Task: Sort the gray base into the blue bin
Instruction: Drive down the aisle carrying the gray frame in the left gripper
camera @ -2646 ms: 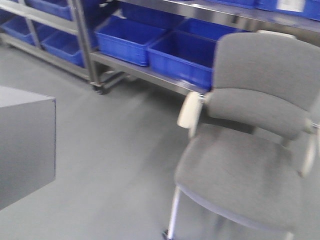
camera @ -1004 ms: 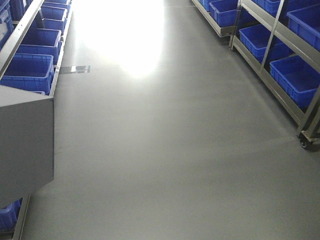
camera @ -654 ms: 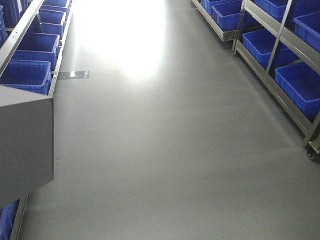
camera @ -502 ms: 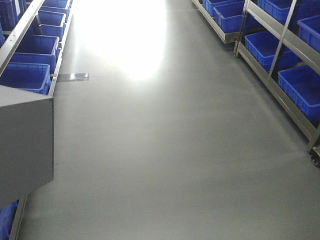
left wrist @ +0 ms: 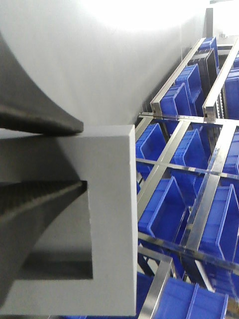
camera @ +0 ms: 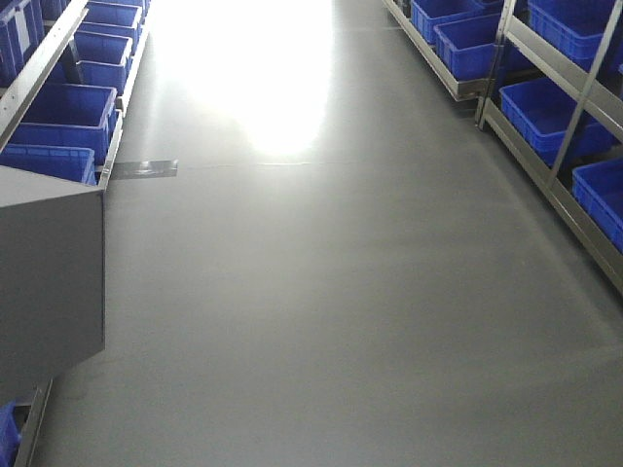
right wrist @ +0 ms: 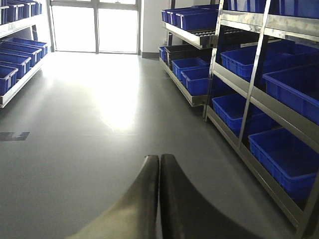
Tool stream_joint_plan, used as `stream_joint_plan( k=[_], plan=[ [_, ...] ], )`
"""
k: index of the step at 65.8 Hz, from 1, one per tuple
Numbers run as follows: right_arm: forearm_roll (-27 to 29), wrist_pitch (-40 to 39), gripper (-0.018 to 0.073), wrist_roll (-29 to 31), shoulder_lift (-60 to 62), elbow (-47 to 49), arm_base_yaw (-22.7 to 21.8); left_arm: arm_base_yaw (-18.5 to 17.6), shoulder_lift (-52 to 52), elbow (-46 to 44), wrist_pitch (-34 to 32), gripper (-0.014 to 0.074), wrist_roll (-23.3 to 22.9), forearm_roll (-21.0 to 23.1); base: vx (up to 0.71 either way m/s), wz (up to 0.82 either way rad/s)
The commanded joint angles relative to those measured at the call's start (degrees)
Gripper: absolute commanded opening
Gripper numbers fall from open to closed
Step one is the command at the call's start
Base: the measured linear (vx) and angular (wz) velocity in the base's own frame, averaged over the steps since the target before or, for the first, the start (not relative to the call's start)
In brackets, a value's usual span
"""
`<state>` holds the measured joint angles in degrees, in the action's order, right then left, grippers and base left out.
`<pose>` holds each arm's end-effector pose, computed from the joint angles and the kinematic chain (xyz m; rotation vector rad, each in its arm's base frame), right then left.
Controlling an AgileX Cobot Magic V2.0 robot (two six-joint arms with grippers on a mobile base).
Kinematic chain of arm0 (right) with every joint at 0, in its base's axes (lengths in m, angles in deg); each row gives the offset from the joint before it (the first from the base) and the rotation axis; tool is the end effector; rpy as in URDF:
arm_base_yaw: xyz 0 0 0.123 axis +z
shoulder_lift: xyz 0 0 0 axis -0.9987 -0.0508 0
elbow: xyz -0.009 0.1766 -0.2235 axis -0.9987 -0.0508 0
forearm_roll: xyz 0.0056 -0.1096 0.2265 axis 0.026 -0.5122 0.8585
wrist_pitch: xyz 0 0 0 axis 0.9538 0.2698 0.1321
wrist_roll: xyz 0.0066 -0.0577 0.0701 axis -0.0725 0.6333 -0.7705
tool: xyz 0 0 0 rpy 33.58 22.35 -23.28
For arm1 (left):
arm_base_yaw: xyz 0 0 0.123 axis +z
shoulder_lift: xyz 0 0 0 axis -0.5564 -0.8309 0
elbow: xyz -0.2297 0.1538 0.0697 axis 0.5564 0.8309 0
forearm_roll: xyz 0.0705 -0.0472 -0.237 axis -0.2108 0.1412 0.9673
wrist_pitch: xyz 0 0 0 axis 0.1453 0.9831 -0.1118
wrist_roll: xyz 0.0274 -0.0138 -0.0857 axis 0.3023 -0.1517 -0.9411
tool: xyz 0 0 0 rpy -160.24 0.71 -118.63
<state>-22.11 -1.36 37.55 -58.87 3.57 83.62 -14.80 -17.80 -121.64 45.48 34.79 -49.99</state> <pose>0.0566 -0.0050 0.1916 0.0157 1.6366 -0.1036 0.0540 -0.0254 0.3991 0.3148 1.7300 -0.5920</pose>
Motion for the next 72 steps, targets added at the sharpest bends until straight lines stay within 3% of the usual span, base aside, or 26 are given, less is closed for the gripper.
stream_joint_plan(
  k=[1, 72],
  plan=[
    [-0.5, -4.3, -0.0009, 0.3, 0.9, -0.8, -0.1, -0.3, -0.6, -1.6, -5.8, 0.0125, -0.3, -1.1, 0.39, 0.08],
    [-0.5, -4.3, -0.0009, 0.3, 0.9, -0.8, -0.1, -0.3, -0.6, -1.6, -5.8, 0.0125, -0.3, -1.7, 0.42, 0.0]
  ],
)
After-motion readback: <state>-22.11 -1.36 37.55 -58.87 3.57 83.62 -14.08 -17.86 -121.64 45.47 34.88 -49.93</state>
